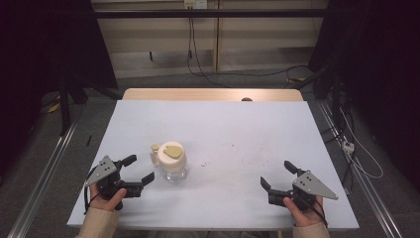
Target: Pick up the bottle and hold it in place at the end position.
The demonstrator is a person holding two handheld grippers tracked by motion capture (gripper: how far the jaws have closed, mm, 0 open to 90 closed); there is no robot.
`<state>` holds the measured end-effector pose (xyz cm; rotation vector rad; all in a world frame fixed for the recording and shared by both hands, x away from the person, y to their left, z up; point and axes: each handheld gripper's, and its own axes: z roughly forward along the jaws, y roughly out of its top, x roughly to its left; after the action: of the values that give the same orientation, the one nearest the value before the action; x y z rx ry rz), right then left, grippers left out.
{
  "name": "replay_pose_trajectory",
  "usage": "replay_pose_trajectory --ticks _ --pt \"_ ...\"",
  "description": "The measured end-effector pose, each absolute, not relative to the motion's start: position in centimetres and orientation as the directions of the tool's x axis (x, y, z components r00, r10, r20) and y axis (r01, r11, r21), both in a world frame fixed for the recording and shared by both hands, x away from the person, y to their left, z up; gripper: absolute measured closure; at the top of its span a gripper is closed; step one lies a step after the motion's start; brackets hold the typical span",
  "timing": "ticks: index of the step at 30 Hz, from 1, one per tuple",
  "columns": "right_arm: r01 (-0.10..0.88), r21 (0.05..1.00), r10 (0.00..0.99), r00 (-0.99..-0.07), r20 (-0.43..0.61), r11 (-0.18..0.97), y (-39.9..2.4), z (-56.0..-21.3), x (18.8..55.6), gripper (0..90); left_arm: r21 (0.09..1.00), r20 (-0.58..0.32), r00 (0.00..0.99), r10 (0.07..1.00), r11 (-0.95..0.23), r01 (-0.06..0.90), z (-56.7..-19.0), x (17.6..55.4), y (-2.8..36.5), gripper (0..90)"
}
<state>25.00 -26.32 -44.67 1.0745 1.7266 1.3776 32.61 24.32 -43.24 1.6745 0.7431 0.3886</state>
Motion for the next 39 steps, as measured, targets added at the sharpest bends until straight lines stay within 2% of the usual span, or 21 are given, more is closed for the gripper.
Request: replay_pose_trajectory --ticks 15,39 --pt "0.185 0.976 0.904 -0.428 -0.024 0.113 -26.3 -44.6 24.9 3.9 0.964 -0.16 0.749 0.643 -0.062 0.258 -42.7 32.7 23.4 2.2" --pt "0.195 0.974 0.911 -0.413 -0.022 0.112 -26.5 -44.6 24.4 3.6 0.932 -0.1 0.769 0.632 -0.211 0.294 -43.5 32.9 20.0 5.0"
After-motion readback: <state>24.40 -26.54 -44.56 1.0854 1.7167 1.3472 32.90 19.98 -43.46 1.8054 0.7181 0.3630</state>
